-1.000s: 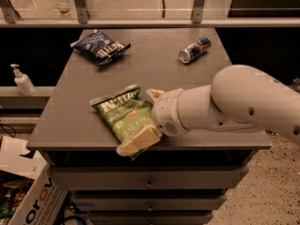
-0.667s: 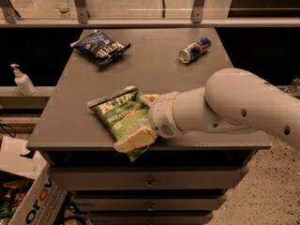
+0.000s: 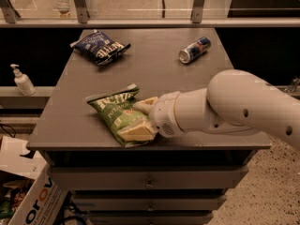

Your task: Move green jalapeno chip bag near redbull can

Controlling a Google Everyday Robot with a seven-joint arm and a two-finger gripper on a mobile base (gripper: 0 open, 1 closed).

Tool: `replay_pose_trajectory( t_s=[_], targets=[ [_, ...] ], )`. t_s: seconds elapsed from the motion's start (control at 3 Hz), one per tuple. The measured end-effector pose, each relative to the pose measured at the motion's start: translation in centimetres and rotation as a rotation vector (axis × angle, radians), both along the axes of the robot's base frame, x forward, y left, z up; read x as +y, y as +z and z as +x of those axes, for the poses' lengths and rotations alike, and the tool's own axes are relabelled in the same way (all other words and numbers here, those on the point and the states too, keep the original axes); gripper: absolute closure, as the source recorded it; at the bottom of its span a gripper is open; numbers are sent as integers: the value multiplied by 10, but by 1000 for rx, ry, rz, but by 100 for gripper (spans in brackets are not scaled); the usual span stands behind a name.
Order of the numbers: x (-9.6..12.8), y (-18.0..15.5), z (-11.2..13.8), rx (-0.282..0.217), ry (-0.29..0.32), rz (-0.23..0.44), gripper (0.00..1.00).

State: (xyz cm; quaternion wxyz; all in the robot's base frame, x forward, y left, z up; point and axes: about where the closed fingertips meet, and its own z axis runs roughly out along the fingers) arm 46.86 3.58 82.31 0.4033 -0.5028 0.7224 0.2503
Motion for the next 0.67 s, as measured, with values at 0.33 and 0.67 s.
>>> replay_pose_trajectory(
  t_s=[0.33,0.67],
  targets=[
    [-34,6,17,-1,-54,12,87],
    [-88,14,41,-8,-134,10,100]
  ],
)
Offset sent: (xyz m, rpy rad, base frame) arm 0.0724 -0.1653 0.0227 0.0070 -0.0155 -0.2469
